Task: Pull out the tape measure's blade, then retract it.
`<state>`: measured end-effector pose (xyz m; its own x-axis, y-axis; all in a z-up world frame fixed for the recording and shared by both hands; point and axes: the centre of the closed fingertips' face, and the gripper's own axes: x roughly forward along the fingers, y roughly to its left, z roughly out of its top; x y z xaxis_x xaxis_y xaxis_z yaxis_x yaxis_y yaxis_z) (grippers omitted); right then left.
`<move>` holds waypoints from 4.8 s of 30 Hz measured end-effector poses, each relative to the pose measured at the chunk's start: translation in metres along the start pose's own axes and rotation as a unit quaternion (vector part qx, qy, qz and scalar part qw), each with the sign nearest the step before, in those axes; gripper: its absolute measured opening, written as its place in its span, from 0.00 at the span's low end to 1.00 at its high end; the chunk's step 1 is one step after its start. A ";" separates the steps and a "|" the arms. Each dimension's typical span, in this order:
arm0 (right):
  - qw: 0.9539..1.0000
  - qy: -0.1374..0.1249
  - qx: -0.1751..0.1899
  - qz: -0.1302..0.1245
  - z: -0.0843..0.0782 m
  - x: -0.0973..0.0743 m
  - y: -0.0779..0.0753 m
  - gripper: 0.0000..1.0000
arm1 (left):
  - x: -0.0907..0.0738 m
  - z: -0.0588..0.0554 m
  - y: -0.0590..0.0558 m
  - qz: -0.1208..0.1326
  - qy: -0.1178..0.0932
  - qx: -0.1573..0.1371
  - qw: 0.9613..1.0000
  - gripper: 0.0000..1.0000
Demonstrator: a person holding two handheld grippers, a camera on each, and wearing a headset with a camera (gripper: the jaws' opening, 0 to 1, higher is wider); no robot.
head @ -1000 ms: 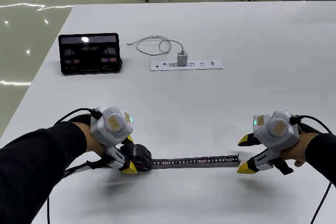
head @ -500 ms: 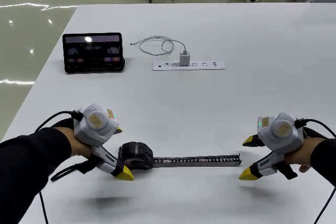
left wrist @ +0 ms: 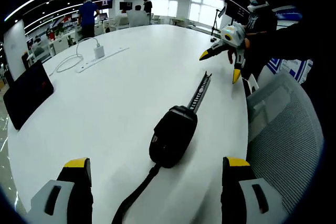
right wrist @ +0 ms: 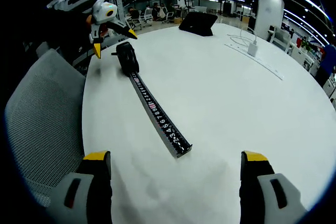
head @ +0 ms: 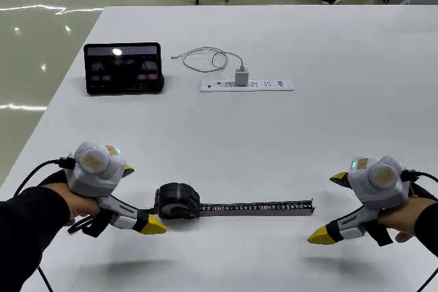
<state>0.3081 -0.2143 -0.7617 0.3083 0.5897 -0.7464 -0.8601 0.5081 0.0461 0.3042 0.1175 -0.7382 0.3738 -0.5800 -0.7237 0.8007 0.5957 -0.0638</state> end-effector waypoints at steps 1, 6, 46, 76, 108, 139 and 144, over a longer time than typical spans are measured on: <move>1.000 -0.007 -0.003 -0.010 0.000 -0.004 -0.001 1.00 | -0.004 -0.001 0.003 0.016 -0.005 -0.012 1.000 1.00; 0.999 -0.028 0.024 -0.036 -0.009 -0.017 -0.004 1.00 | -0.017 -0.003 0.001 0.025 -0.039 -0.036 0.998 1.00; 0.987 -0.073 0.075 -0.124 -0.055 -0.100 0.016 1.00 | -0.084 -0.031 -0.026 0.124 -0.111 -0.101 0.981 1.00; 0.987 -0.081 0.071 -0.117 -0.055 -0.106 0.025 1.00 | -0.093 -0.024 -0.023 0.142 -0.116 -0.104 0.977 1.00; 0.999 -0.026 -0.013 -0.041 -0.026 -0.073 0.016 1.00 | -0.027 0.036 -0.016 0.169 -0.109 -0.179 0.963 1.00; 0.989 0.037 -0.140 0.041 0.011 -0.005 0.006 0.98 | 0.033 0.036 -0.013 0.267 -0.144 -0.208 0.930 1.00; 0.980 0.057 -0.177 0.067 0.016 0.011 0.004 0.93 | 0.041 0.037 -0.018 0.260 -0.139 -0.190 0.937 1.00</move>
<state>0.3149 -0.1959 -0.7593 0.1536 0.5518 -0.8197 -0.9830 0.1702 -0.0697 0.3223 0.0622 -0.7407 0.8166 -0.2483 -0.5211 0.2728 0.9616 -0.0307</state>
